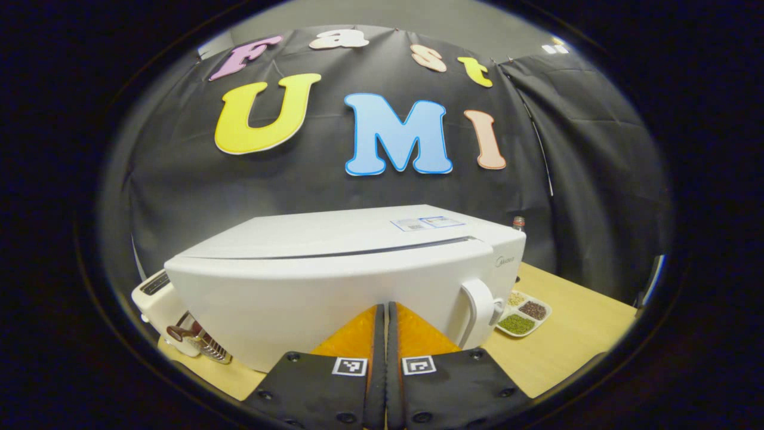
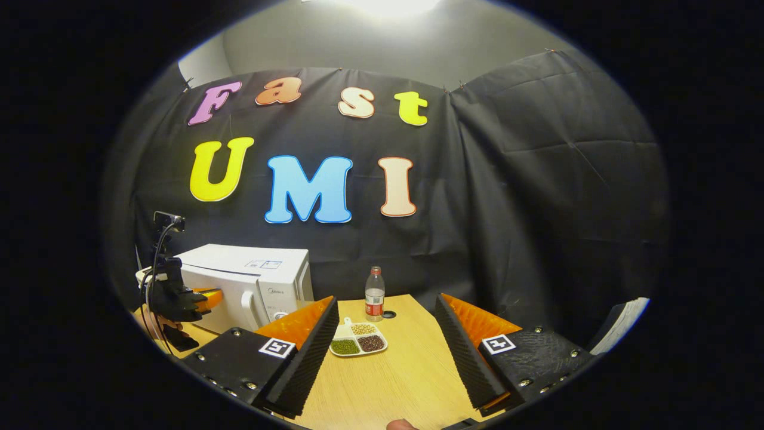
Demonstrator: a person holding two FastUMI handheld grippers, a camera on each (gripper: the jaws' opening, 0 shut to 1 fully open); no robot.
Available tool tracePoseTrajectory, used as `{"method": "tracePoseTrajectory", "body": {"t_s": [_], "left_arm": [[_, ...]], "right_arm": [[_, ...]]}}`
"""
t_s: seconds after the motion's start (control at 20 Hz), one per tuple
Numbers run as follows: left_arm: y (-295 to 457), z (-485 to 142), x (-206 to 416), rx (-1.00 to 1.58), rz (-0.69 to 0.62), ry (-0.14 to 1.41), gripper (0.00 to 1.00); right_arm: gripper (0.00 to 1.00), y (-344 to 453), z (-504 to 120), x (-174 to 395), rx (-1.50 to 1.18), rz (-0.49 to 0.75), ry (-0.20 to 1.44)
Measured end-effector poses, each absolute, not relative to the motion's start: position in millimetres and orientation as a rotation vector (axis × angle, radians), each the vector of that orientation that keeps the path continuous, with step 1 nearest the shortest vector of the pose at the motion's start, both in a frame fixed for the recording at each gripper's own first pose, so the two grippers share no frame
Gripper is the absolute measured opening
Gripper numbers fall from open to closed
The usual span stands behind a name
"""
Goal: Open the microwave oven with the left hand, put the food in, and close the microwave oven.
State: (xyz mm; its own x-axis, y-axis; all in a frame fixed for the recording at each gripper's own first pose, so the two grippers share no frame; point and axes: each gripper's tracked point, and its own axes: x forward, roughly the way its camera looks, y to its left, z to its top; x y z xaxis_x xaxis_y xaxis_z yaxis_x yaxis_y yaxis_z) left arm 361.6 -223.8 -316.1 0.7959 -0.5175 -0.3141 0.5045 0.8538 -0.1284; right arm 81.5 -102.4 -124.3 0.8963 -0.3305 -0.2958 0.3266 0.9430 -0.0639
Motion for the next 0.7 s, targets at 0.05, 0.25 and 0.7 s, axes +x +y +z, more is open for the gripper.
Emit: {"method": "tracePoseTrajectory", "body": {"t_s": [0.05, 0.25, 0.7], "left_arm": [[-223, -315, 364, -0.041, -0.544, 0.34, 0.1], [-228, -323, 378, -0.021, -0.536, 0.347, 0.07], [-220, -241, 314, -0.082, -0.517, 0.28, 0.07]], "right_arm": [[0.98, -102, -125, 84, -0.015, -0.338, 0.31], [0.98, -96, -125, 92, -0.018, -0.323, 0.31], [0.98, -65, -105, 92, 0.017, -0.187, 0.26]]}}
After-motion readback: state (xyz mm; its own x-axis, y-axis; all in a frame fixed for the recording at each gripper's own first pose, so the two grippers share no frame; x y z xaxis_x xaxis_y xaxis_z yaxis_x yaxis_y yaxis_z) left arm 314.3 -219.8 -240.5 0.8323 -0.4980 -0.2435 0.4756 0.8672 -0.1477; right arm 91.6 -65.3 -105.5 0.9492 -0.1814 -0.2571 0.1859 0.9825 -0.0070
